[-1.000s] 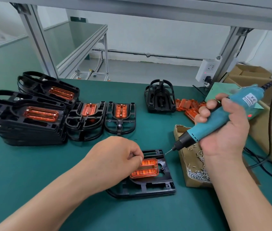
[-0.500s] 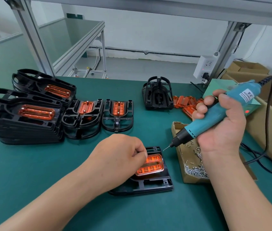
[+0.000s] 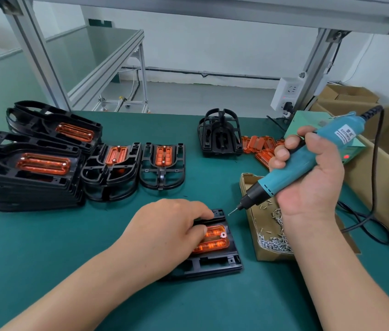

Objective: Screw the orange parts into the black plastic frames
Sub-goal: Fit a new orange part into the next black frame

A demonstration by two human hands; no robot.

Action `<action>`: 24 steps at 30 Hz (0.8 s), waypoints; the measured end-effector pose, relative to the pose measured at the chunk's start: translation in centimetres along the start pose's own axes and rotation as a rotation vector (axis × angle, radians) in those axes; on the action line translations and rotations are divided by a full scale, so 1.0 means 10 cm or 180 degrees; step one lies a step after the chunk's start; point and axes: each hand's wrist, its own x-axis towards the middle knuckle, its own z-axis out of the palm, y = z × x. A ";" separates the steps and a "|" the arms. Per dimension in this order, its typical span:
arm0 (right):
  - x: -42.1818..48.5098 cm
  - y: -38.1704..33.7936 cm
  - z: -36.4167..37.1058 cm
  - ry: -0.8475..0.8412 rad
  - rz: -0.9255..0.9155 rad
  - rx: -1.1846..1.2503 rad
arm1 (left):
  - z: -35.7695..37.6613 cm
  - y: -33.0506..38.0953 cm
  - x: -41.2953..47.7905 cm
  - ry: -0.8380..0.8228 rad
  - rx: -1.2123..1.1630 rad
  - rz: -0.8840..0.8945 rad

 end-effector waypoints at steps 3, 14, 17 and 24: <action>0.00 -0.01 0.00 -0.0016 -0.0002 0.0022 | -0.01 -0.03 -0.02 -0.0107 0.0090 0.0178; -0.01 -0.01 0.00 0.0022 0.0007 0.0008 | 0.11 0.06 0.09 -0.0310 0.1323 0.0568; -0.02 -0.01 0.00 0.0028 -0.0003 0.0013 | 0.11 0.00 0.07 -0.0357 0.1247 0.0589; -0.01 0.00 0.01 -0.0020 0.0010 0.0015 | -0.05 -0.11 -0.06 -0.0267 0.0340 0.0639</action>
